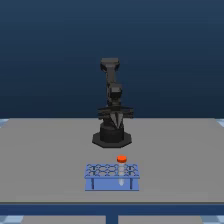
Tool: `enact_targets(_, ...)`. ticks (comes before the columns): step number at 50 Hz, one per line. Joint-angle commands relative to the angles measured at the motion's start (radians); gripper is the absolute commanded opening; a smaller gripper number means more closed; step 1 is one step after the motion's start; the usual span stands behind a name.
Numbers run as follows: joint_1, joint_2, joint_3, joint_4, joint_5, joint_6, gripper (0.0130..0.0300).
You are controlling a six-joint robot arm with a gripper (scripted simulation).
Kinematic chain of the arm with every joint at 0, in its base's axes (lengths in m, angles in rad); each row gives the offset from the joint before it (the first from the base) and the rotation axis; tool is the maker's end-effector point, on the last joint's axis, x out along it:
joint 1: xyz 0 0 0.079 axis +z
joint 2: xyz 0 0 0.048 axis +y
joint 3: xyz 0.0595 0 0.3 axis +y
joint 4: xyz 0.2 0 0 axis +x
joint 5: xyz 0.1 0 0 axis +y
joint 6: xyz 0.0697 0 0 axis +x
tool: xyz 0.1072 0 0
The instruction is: Pick up the centrifuge tube on the rack
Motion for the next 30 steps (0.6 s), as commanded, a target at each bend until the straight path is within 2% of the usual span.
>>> enact_targets(1,0.0,0.0,0.0,0.0,0.0,0.0,0.03)
enact_targets(30,0.001,0.005,-0.003,0.009,-0.001,-0.008,0.03)
